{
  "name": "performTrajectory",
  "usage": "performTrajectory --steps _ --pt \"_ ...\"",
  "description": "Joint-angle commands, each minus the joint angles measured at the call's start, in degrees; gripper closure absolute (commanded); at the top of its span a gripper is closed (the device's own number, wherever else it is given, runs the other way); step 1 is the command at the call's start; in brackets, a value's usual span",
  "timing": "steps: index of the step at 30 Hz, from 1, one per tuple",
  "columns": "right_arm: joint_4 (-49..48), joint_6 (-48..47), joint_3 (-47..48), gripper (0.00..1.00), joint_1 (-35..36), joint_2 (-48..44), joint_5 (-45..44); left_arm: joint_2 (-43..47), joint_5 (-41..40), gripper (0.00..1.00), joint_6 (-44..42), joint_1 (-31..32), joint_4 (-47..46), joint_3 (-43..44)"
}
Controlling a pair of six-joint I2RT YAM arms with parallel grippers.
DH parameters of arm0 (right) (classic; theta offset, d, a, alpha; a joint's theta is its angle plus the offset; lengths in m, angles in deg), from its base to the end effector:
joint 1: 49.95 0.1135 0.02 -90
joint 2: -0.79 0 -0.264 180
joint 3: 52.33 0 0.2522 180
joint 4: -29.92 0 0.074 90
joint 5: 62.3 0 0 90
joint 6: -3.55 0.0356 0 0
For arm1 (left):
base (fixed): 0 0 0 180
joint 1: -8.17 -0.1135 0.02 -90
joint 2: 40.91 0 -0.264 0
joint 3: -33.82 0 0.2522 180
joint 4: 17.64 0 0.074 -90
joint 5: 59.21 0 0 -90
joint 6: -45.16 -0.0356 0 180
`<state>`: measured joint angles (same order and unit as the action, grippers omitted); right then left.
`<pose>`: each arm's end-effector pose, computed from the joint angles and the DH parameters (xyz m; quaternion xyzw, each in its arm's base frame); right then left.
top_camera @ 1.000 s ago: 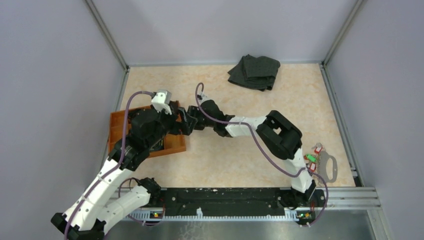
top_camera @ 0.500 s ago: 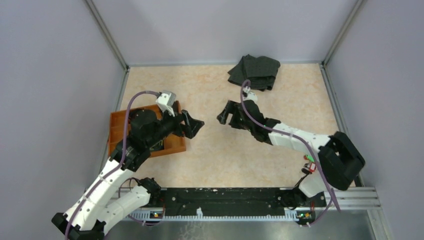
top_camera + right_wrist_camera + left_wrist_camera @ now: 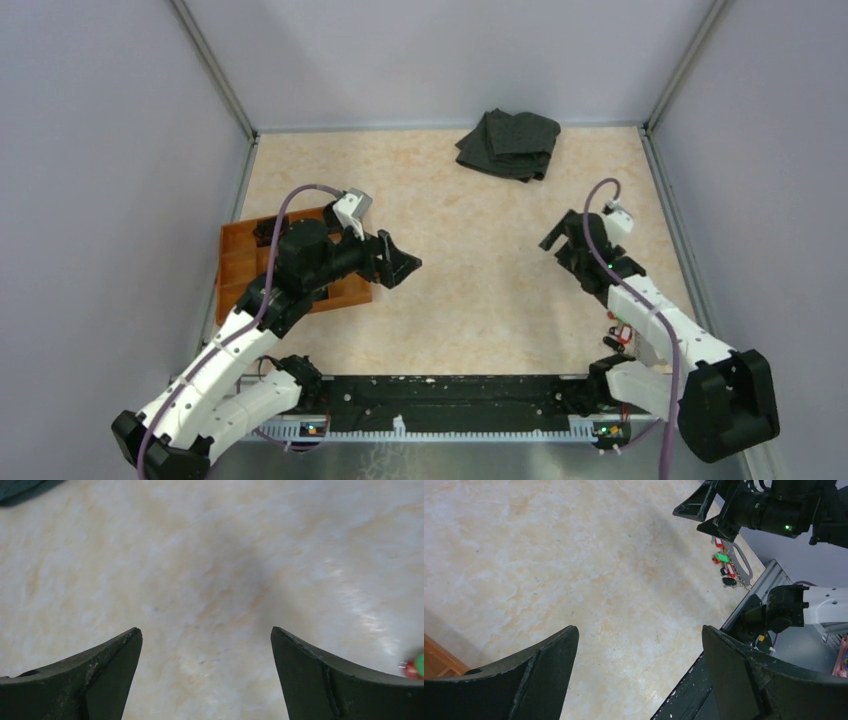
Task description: Remove the keys from the keyring
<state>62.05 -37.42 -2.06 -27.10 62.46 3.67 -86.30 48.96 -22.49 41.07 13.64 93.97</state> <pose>0.2076 0.0717 0.2227 0.2835 0.8568 0.0716 0.4247 0.1467 -0.1081 0.3350 0.1668 0.7793 -0.3860 0.4647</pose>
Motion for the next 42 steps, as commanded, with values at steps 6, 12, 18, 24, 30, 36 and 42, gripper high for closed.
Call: performTrajectory --steps 6,12,18,24,30,36,42 --pt "6.89 -3.12 -4.20 0.01 -22.36 -8.22 -1.76 -2.08 5.03 0.01 -3.03 -0.27 -1.84 2.44" --pt "5.74 -6.72 -7.30 0.01 -37.96 -11.69 2.49 -2.86 7.25 0.01 -3.21 -0.28 -1.92 2.56" --pt "-0.62 -8.88 -11.52 0.01 -50.76 -12.10 9.47 -3.36 9.25 0.01 -2.84 -0.25 -2.30 1.91" --pt "-5.64 -9.97 -13.82 0.01 -58.79 -10.10 13.57 -3.57 9.75 0.01 -2.66 -0.22 -3.01 1.43" --pt "-7.24 -9.04 -16.11 0.01 -59.52 -9.63 15.53 -4.29 9.69 0.01 -2.57 -0.25 -3.38 1.41" --pt "-9.28 -6.82 -18.67 0.01 -59.55 -9.57 18.59 -4.61 9.43 0.01 -2.74 -0.25 -3.38 1.71" --pt "-14.09 -4.64 -21.47 0.01 -59.43 -8.18 25.65 -4.95 9.06 0.01 -2.84 -0.28 -3.11 1.88"
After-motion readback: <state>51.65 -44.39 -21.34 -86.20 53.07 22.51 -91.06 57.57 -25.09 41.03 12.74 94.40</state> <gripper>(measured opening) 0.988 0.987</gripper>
